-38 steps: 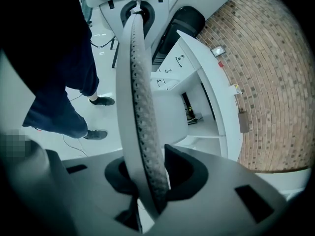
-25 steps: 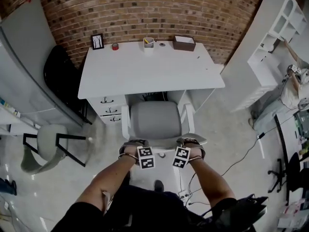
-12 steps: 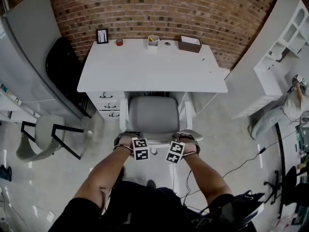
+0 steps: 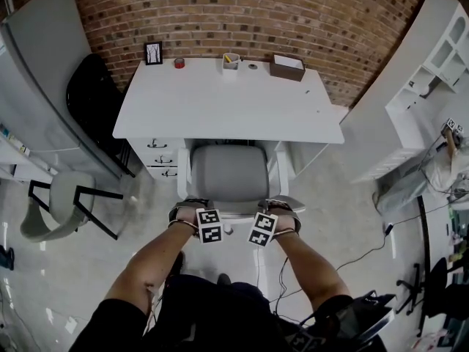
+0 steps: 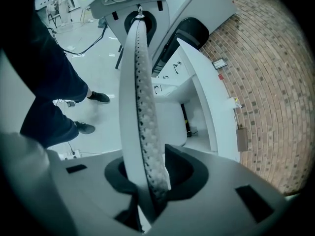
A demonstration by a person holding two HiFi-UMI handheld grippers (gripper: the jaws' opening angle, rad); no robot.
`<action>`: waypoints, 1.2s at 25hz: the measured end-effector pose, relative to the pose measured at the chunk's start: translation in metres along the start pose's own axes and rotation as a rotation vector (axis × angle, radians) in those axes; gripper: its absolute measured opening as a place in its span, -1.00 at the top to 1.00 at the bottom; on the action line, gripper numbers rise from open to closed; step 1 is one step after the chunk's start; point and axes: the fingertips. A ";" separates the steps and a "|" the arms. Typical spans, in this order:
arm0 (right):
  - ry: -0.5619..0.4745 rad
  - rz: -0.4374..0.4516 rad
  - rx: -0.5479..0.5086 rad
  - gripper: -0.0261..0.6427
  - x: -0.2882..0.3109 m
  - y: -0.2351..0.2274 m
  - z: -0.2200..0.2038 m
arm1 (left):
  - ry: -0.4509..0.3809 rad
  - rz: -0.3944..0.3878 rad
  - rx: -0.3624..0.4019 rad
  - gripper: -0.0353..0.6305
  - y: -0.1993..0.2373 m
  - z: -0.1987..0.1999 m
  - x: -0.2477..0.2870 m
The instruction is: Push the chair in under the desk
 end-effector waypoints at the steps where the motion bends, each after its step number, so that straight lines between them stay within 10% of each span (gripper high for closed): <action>1: -0.006 -0.005 0.009 0.60 0.001 -0.002 0.001 | -0.012 0.015 0.001 0.84 0.003 0.000 -0.001; 12: -0.171 -0.040 0.133 0.32 -0.028 -0.003 0.017 | -0.143 0.196 -0.144 0.43 0.007 0.021 -0.053; 20: -0.378 -0.128 0.324 0.43 -0.092 -0.010 0.049 | -0.494 0.376 -0.508 0.45 0.000 0.068 -0.126; 30: -0.632 -0.318 0.739 0.76 -0.186 -0.024 0.094 | -0.778 0.623 -0.708 0.72 -0.004 0.055 -0.244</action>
Point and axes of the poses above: the fingertips, and each gripper's own axes: x forward along the fingers, y to its left, z out of its top, and after that the axes turned 13 degrees about -y, right-handed
